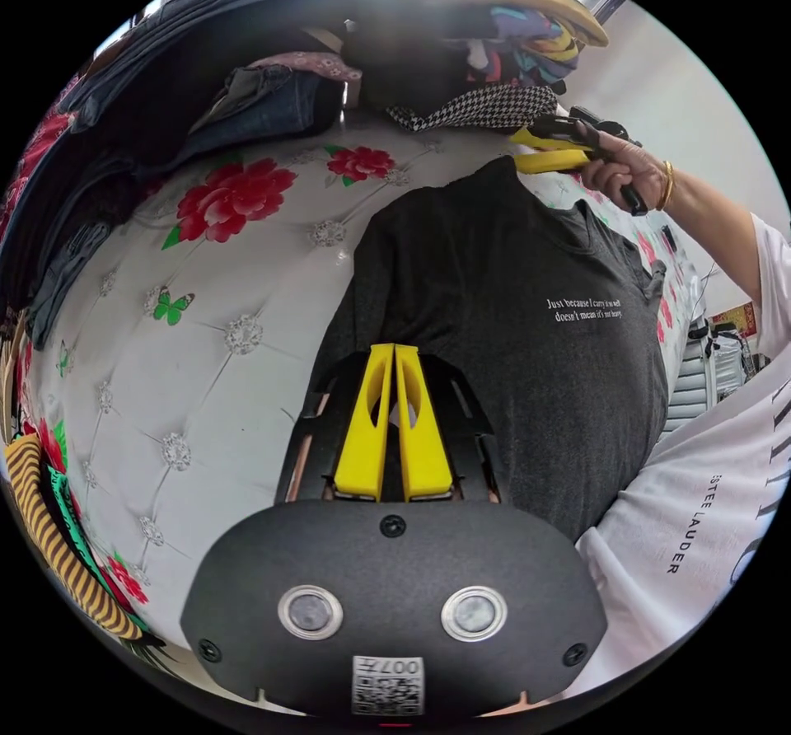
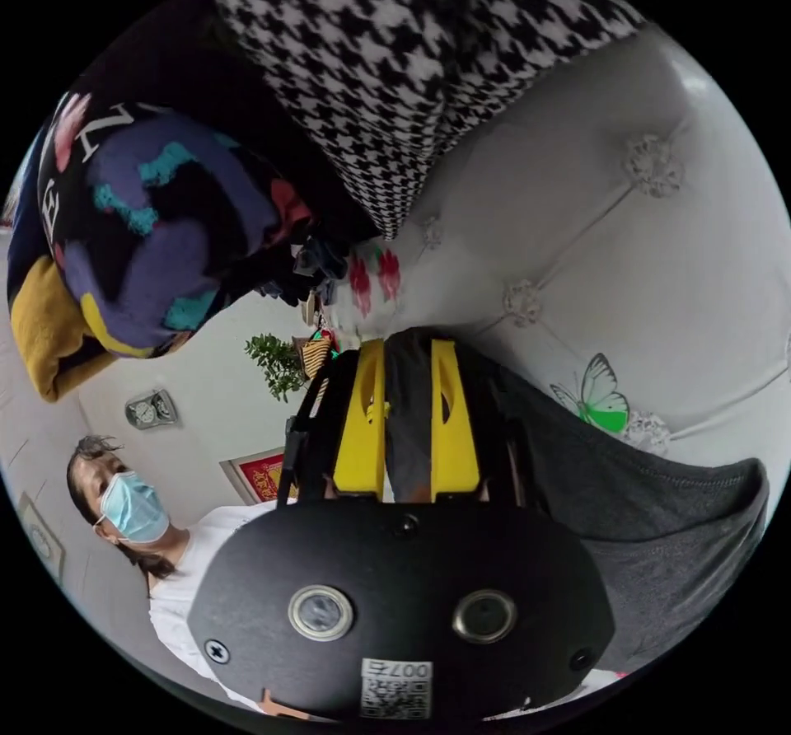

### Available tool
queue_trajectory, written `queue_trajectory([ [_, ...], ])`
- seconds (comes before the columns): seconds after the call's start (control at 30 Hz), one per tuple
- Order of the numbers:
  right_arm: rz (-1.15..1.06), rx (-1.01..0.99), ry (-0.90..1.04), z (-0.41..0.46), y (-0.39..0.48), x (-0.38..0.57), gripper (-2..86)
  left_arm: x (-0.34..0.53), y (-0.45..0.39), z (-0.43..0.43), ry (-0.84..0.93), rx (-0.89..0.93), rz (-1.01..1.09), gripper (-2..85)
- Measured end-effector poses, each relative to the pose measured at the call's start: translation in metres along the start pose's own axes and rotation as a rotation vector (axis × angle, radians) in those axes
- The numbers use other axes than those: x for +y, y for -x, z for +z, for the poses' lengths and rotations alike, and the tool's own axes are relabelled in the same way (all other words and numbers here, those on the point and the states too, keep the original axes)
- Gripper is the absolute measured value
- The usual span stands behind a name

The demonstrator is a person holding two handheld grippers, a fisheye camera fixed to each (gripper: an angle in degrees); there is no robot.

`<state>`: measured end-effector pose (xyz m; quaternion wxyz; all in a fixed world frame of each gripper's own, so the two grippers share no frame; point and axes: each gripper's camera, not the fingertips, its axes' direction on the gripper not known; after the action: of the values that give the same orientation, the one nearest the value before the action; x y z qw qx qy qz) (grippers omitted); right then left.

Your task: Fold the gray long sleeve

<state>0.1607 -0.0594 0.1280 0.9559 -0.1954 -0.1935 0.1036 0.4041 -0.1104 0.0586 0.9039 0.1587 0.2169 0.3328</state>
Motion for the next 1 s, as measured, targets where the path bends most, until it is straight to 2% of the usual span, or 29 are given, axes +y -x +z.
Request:
queue_trajectory([
  [0.23, -0.061, 0.132, 0.045, 0.037, 0.008, 0.007, 1.8, -0.002, -0.008, -0.002, 0.003, -0.014, 0.001, -0.9],
  [0.33, -0.112, 0.287, -0.109, 0.033, 0.033, 0.001, 0.3, -0.001, -0.006, -0.002, -0.002, 0.009, -0.020, -0.8],
  [0.5, -0.144, 0.299, -0.248, 0.030, 0.052, 0.013, -0.2, 0.004, -0.012, -0.015, -0.033, -0.012, -0.035, 0.6],
  [0.57, -0.219, 0.347, -0.229, 0.043, 0.072, 0.040, -0.2, 0.017, -0.014, -0.034, -0.080, -0.044, -0.050, 4.2],
  [0.7, -0.334, 0.436, -0.169, 0.077, 0.093, 0.106, -0.2, 0.081, -0.005, -0.073, -0.145, -0.114, -0.223, 9.0],
  [0.9, -0.385, 0.633, 0.038, 0.162, 0.097, 0.228, -0.2, 0.125, -0.019, -0.045, 0.054, -0.124, -0.323, 12.8],
  [0.97, -0.422, 0.743, 0.115, 0.199, 0.099, 0.267, -0.1, 0.112, -0.029, -0.029, 0.114, -0.155, -0.302, 11.1],
  [1.0, -0.424, 0.763, 0.137, 0.208, 0.099, 0.273, -0.1, 0.100, -0.037, -0.025, 0.137, -0.198, -0.251, 7.3],
])
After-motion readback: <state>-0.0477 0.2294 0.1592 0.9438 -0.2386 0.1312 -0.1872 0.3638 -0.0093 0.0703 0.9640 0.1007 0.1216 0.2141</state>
